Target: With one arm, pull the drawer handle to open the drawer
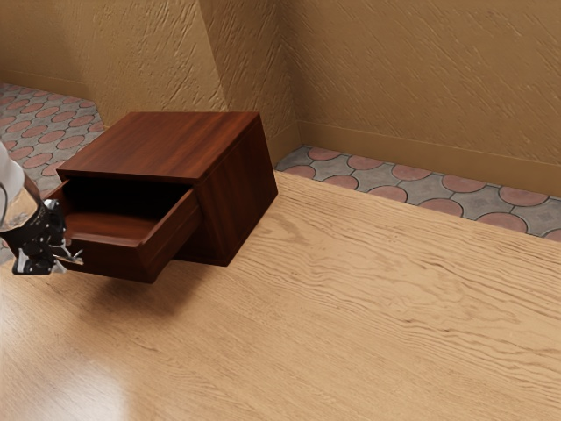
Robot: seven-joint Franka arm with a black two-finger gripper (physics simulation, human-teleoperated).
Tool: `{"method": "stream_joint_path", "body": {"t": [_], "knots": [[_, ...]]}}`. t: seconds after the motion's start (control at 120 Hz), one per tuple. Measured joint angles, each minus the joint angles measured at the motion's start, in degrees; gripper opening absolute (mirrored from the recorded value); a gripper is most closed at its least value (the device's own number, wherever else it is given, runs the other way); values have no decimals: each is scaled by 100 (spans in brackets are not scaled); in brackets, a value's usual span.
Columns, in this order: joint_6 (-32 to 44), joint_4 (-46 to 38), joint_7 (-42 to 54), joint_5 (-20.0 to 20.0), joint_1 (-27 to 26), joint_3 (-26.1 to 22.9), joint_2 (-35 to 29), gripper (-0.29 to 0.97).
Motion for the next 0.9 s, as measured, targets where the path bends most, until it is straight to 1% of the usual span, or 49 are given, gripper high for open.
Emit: {"method": "stream_joint_path", "body": {"t": [0.367,0.7,0.75,0.833,0.9], "knots": [[79,11,3,-33,-2,-58,1,8],[89,77,44,-14,-81,-57,-377,8],[78,113,49,-6,-180,-56,-445,13],[44,199,56,6,-335,-49,-527,30],[-147,559,59,13,-459,-42,-529,40]]}}
